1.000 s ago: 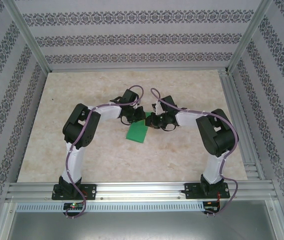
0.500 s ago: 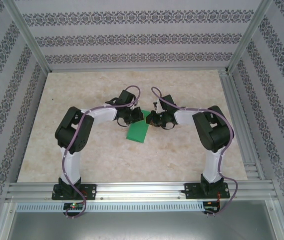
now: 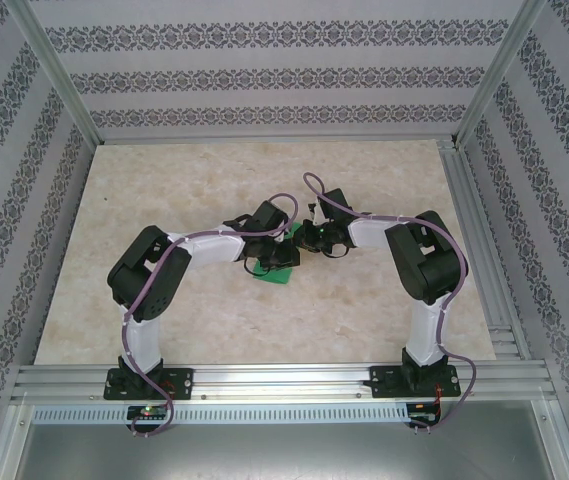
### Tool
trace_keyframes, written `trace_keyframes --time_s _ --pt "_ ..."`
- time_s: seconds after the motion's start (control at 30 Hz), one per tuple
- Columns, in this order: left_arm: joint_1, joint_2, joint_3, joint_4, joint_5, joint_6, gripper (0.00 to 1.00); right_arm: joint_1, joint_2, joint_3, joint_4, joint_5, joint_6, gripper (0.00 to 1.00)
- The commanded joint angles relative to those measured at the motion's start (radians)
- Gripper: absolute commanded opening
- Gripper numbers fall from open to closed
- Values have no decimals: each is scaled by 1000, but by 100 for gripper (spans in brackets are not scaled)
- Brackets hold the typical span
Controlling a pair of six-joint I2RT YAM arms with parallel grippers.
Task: Fold a paper plane with a square sheet of paper (pick it up from the middle)
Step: Hold the square sheet of paper at the center of the table, then first fold in half a square sheet of paper at the center of the table.
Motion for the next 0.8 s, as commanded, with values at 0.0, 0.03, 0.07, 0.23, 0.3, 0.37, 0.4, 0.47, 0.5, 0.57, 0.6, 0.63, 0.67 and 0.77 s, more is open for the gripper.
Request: trace_keyframes --time_s 0.0,0.03,0.07,0.23,0.3,0.37,0.4,0.47,0.5,0.57,0.6,0.63,0.67,0.77 --pt "2 22 3 -38 -53 -6 9 -14 2 14 -3 20 8 12" --pt "2 22 2 -47 -63 -1 9 -14 -3 11 2 11 5 12" --pt "2 22 -1 -48 -67 1 9 -15 -10 9 6 4 3 12" --pt "2 17 -2 -48 -85 7 9 -17 -20 9 0 -6 -9 13" --pt "2 21 -1 -58 -97 11 9 -19 -16 6 -2 -6 -10 13" --pt "2 31 1 -68 -101 14 9 -20 -17 2 3 -13 -9 13" --pt "1 36 0 -69 -100 14 9 -20 -18 0 5 -18 -9 13" --pt "2 44 -3 -70 -96 14 8 -19 -30 -5 17 -33 -9 12" --pt "2 48 -5 -69 -94 12 8 -20 -36 -9 22 -41 -8 13" --pt "2 51 -9 -69 -93 12 8 -19 -53 -14 32 -63 -6 13" --pt "2 50 -10 -71 -95 13 8 -17 -62 -18 36 -73 -4 12" --pt "2 50 -10 -74 -98 14 8 -14 -69 -20 34 -82 -4 12" --pt "2 50 -8 -76 -100 14 7 -10 -73 -24 26 -87 -4 12" --pt "2 53 -6 -78 -101 13 7 0 -64 -29 4 -80 -5 12"
